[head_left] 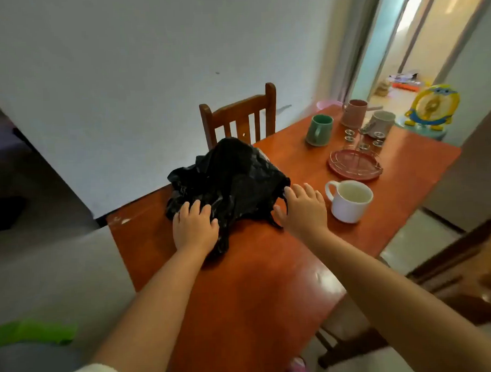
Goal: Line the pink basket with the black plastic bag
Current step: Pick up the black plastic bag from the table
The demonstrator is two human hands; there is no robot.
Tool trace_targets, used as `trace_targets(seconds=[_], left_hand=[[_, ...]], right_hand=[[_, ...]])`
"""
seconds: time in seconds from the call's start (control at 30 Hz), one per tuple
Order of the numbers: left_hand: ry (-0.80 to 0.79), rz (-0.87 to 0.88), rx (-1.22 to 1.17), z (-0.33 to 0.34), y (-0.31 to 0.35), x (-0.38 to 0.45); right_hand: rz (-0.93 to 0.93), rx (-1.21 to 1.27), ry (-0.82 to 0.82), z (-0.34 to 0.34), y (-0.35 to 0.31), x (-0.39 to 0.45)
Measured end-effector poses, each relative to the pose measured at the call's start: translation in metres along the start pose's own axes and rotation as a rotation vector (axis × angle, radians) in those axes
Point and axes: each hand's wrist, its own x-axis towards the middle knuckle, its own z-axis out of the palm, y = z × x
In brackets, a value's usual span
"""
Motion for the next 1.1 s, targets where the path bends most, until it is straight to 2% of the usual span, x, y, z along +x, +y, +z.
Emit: trace_targets(seconds=[0.1,0.27,0.43,0.53,0.67,0.77,0.87,0.97,1.1], left_hand=[[0.005,-0.118,-0.015,0.015,-0.003,0.029],[-0.043,-0.421,-0.053,0.034,-0.013,0.06],[-0.12,-0.686,-0.174,0.053,-0.022,0.079],[-0.03,-0.734,-0.22,0.063,-0.025,0.085],[0.046,-0.631,-0.18,0.064,-0.02,0.088],[0.158,-0.509,-0.157,0.057,-0.012,0.088],[0.296,-0.323,-0.172,0.034,0.005,0.088],[0.419,-0.041,-0.092,0.01,0.034,0.085],[0.567,0.252,-0.12,-0.014,0.089,0.075]], right_hand=[[-0.034,0.025,0.022,0.016,0.008,0.056],[-0.095,0.056,-0.144,0.045,0.008,0.133],[-0.12,0.114,-0.325,0.084,0.005,0.163],[-0.152,0.127,-0.332,0.103,0.01,0.16],[-0.179,0.175,-0.3,0.108,0.018,0.154],[-0.196,0.252,-0.183,0.101,0.02,0.155],[-0.248,0.306,0.013,0.076,0.023,0.151],[-0.278,0.21,0.333,0.041,0.033,0.132],[-0.24,0.123,0.555,-0.011,0.061,0.092]])
